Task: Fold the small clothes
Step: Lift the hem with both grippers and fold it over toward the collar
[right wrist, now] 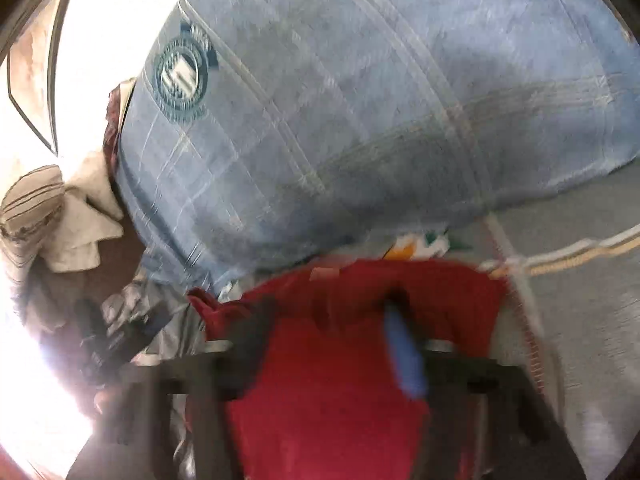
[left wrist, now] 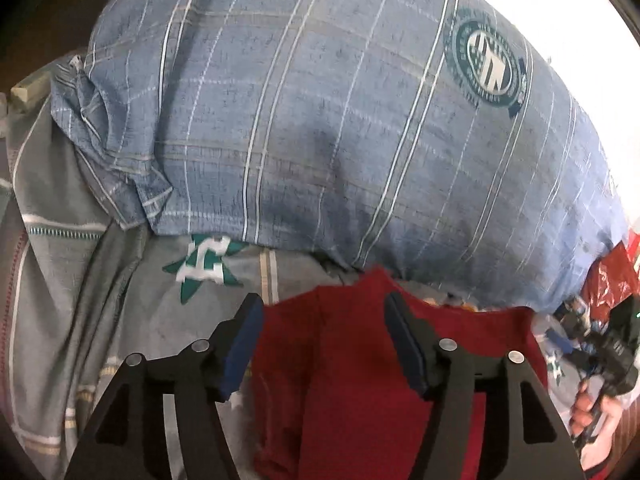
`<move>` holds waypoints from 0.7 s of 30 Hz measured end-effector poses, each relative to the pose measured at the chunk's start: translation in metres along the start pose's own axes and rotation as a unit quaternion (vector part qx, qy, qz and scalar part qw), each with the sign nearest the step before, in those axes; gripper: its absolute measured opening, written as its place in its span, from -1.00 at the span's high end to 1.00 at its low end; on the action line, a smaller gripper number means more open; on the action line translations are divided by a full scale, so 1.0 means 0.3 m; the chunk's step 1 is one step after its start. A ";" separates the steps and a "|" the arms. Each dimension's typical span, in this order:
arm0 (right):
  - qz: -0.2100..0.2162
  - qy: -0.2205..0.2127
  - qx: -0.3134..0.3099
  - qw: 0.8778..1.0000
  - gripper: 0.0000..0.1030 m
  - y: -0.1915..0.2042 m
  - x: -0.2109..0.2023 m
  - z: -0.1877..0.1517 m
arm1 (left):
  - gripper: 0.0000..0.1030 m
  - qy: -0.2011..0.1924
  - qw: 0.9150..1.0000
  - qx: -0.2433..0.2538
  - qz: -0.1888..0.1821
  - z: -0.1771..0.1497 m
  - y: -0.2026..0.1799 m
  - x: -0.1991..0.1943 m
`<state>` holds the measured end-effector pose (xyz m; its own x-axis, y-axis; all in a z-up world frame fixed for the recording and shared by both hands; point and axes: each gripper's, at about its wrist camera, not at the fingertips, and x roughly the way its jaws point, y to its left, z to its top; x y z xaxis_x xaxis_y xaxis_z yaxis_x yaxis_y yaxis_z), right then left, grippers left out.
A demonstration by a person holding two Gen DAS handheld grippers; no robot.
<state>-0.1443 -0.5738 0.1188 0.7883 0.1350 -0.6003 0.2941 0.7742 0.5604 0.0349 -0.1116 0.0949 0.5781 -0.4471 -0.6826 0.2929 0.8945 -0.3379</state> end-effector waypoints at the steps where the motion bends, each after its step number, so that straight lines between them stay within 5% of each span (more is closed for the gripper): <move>1: -0.006 -0.012 -0.001 1.000 -0.52 0.004 -0.020 0.005 | -0.21 0.008 1.000 0.005 0.005 -0.013 -0.006 0.011; 6: 0.012 -0.023 -0.020 0.999 -0.38 0.034 -0.059 -0.004 | -0.21 0.059 0.997 0.026 0.045 -0.067 -0.042 0.099; 8: -0.039 0.018 -0.053 0.998 0.12 0.060 0.013 -0.020 | -0.21 0.074 0.994 0.043 0.068 -0.090 -0.055 0.148; 13: -0.182 0.052 -0.085 0.978 0.55 -0.007 0.217 -0.039 | -0.25 0.097 0.987 0.071 0.104 -0.117 -0.070 0.234; 16: -0.173 0.039 -0.029 0.984 0.55 -0.083 0.234 0.003 | -0.29 0.103 0.989 0.046 0.092 -0.105 -0.052 0.239; 21: -0.202 0.012 -0.028 0.979 0.23 -0.041 0.133 0.004 | -0.27 0.088 0.989 0.036 0.110 -0.091 -0.012 0.157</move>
<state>-0.1159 -0.5786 0.0887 0.6002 -0.1758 -0.7803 0.5489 0.8001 0.2419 0.0403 -0.1358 0.0462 0.4939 -0.2281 -0.8391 0.2315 0.9646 -0.1260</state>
